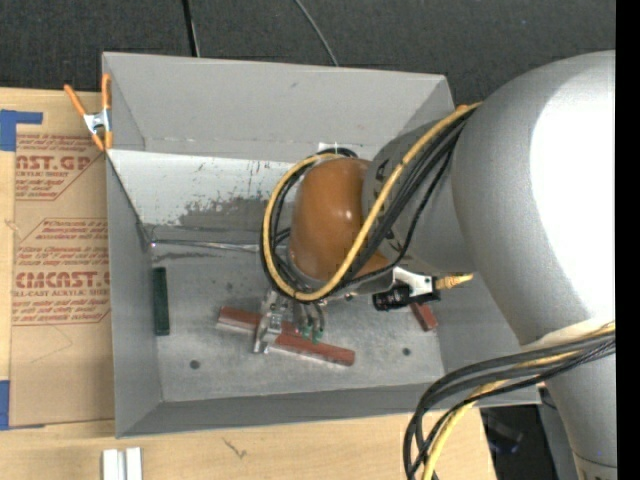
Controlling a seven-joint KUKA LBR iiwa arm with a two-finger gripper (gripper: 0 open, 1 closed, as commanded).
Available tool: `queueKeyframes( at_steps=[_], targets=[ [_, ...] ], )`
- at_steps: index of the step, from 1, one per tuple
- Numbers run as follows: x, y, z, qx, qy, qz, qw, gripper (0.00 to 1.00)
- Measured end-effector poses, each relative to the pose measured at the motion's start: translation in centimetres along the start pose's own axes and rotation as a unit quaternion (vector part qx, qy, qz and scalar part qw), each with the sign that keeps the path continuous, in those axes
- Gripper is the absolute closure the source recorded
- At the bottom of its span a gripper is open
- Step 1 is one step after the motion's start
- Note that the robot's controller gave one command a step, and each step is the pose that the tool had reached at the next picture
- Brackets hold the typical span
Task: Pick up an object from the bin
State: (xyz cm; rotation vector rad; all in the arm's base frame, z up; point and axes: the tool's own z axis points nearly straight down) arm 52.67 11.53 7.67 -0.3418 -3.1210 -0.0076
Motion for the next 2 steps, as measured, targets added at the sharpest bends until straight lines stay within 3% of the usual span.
queueKeyframes(
  at_steps=[1,2],
  targets=[
    [0.0,0.0,0.0,0.0,0.0,0.0,1.0,1.0],
    [2.8,-1.9,-20.6,0.003,0.0009,0.015,0.9999,1.0]
  ],
)
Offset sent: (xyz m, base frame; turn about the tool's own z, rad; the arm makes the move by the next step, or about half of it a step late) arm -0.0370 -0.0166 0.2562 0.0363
